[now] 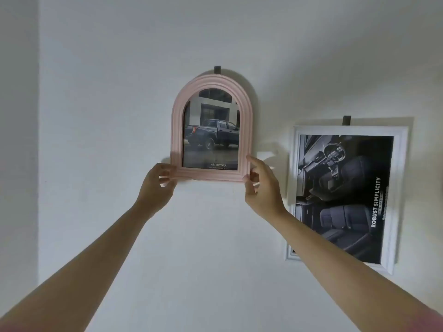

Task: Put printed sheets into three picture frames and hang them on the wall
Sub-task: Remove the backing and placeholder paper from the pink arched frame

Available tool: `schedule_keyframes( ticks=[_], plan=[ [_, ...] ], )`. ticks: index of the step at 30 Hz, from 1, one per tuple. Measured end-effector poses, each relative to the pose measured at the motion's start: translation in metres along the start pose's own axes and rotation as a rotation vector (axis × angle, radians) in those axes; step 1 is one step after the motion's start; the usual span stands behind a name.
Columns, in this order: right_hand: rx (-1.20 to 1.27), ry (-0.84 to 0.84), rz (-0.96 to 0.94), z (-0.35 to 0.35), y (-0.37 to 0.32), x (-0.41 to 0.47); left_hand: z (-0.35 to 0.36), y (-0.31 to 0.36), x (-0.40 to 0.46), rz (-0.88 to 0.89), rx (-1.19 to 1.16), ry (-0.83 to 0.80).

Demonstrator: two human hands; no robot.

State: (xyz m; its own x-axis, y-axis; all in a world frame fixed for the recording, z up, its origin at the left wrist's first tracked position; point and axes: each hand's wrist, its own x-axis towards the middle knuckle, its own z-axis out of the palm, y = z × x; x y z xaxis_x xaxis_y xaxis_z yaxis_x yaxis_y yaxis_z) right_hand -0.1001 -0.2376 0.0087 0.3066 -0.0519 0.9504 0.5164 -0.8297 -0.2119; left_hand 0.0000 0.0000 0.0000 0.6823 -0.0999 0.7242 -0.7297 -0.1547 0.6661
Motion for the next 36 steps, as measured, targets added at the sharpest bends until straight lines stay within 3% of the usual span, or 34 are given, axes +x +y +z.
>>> schedule_keyframes(
  ticks=[11, 18, 25, 36],
  plan=[
    [-0.020, 0.012, 0.023, -0.021, -0.012, -0.005, -0.011, 0.030, -0.017, -0.047, -0.044, 0.032],
    [0.118, 0.046, 0.076, -0.051, -0.044, -0.054, -0.030, 0.046, -0.089, -0.078, -0.113, -0.087],
    [0.330, 0.173, 0.421, -0.080, -0.075, -0.145, -0.027, 0.039, -0.208, -0.243, -0.169, -0.316],
    [0.297, 0.121, 0.860, -0.136, -0.126, -0.344, 0.015, 0.012, -0.384, -0.610, 0.049, -0.637]
  ],
)
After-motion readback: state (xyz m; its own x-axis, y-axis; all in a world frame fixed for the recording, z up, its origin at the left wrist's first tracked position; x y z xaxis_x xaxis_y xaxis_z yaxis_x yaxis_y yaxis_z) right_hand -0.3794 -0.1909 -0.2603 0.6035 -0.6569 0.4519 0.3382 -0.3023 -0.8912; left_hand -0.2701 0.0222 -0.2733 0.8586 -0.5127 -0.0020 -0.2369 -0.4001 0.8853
